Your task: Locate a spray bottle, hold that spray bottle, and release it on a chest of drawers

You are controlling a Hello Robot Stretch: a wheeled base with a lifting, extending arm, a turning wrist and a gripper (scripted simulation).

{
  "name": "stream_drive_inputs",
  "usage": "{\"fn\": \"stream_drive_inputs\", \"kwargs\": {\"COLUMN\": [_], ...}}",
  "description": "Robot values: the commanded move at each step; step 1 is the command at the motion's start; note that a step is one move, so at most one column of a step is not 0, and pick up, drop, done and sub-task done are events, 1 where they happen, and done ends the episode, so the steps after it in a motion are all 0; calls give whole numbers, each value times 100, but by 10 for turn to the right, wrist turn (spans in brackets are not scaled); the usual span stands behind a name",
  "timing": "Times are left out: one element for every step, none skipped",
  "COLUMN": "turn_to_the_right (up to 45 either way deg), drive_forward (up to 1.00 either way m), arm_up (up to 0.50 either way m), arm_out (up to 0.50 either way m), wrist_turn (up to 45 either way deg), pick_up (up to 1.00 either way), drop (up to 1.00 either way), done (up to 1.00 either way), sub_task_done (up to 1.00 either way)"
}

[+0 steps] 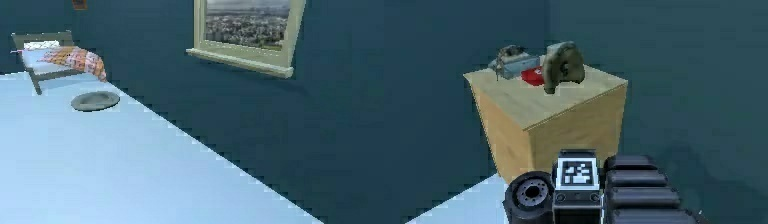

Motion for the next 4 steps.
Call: {"fn": "stream_drive_inputs", "kwargs": {"turn_to_the_right": [-420, 450, 450, 330], "drive_forward": [0, 0, 0, 0], "arm_up": [0, 0, 0, 0], "arm_out": [0, 0, 0, 0], "wrist_turn": [0, 0, 0, 0], "pick_up": [0, 0, 0, 0], "drop": [0, 0, 0, 0], "done": [0, 0, 0, 0], "sub_task_done": [0, 0, 0, 0]}}
